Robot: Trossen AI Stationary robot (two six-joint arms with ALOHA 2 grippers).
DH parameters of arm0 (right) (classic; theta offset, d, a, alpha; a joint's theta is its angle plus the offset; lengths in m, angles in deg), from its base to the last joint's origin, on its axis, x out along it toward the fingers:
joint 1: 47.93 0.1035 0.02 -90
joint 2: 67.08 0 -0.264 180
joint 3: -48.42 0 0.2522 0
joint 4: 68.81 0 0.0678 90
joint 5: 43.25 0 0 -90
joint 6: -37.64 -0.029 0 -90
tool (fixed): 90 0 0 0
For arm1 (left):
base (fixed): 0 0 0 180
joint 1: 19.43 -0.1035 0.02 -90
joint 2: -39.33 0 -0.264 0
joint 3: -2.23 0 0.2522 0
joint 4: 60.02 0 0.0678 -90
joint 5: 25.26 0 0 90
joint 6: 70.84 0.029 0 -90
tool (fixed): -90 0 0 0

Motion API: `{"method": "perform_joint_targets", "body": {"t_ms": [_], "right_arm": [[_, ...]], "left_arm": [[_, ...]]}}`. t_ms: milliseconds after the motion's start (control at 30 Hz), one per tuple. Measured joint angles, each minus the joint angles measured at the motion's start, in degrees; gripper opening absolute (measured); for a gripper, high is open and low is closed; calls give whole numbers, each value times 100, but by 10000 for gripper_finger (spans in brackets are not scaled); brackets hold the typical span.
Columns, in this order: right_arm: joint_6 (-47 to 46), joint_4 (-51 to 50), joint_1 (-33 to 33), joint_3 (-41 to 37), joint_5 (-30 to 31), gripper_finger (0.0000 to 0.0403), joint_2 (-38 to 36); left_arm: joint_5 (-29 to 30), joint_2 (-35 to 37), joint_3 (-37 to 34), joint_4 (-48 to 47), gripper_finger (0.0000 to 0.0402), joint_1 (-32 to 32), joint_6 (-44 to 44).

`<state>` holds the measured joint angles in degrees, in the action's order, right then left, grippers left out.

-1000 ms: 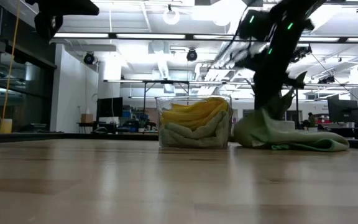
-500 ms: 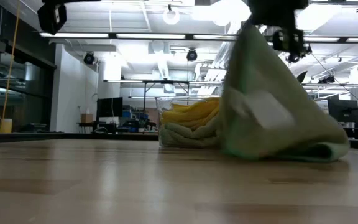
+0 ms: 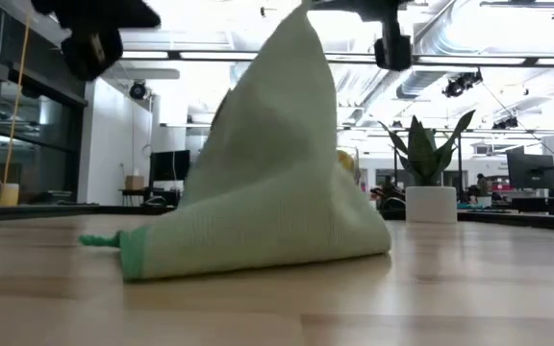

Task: Fold microfiber towels
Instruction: Fold the blue towel

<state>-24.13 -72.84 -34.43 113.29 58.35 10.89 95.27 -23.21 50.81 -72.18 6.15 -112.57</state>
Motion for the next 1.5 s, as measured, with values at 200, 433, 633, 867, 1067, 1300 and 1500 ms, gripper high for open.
{"method": "perform_joint_targets", "body": {"t_ms": [200,433,633,867,1067,1300,1500], "right_arm": [[-135,-309,87,0,-133,0,0],[-127,-404,351,-2,-704,0,11],[-124,-525,643,-2,-717,0,11],[-130,-792,806,-2,-713,0,11],[-125,-790,804,-2,-713,0,11],[-90,-790,804,-2,-710,0,11],[-85,-801,792,-4,-673,0,11]], "left_arm": [[113,-1113,-5,461,1,37,-115],[65,-1637,-2,816,47,-221,95],[-334,-1454,1,873,123,-593,1021],[-1827,-1533,4,864,191,-1505,1837],[-2377,-1548,4,815,206,-2147,2469],[-3384,-1625,4,912,207,-2570,3217],[-3886,-2163,60,980,207,-2718,3343]]}}
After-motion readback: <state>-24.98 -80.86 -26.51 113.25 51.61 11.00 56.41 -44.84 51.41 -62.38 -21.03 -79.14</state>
